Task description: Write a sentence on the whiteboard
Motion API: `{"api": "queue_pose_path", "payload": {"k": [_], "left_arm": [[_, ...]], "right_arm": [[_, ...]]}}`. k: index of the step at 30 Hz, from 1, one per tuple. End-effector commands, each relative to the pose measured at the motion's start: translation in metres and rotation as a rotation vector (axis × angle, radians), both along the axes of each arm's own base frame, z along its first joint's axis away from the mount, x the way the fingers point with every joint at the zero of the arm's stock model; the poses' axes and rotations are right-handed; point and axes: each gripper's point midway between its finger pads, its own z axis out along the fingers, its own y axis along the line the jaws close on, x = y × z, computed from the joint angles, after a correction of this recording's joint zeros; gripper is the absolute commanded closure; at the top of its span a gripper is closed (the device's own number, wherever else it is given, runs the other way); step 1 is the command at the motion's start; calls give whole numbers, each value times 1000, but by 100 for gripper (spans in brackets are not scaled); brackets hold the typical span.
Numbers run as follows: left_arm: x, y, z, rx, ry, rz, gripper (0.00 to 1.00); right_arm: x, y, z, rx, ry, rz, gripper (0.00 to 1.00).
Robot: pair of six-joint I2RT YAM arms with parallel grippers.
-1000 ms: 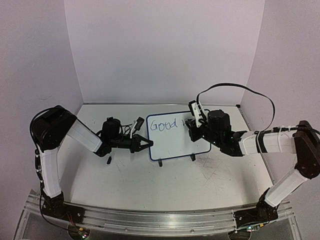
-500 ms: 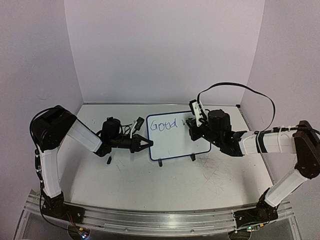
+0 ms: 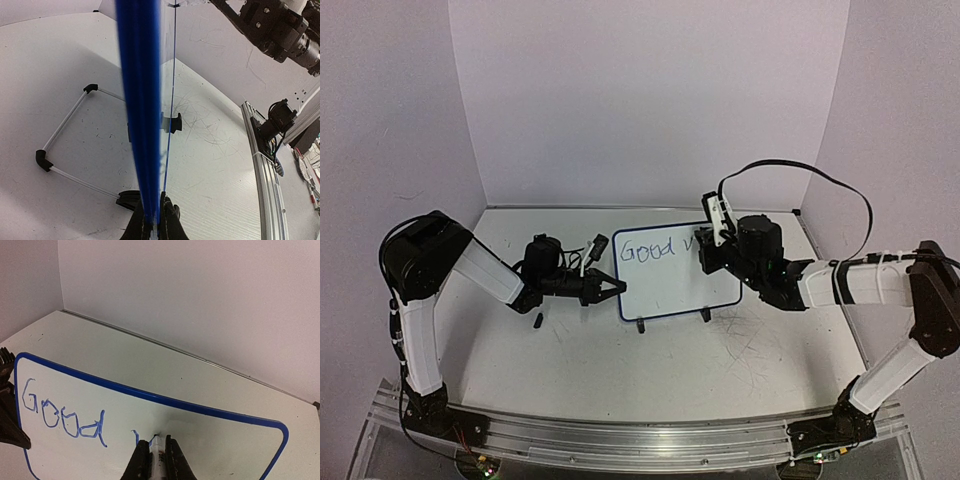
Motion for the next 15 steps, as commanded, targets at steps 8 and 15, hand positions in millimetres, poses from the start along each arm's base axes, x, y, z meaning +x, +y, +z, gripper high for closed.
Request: {"api": "queue_pose_path", "payload": {"k": [8, 15], "left_arm": [[14, 9, 3, 43, -76, 73, 100], [21, 12, 1, 56, -73, 115, 100]], "right_arm": [[2, 1, 23, 52, -42, -1, 100], [-25, -3, 42, 132, -37, 79, 100]]}}
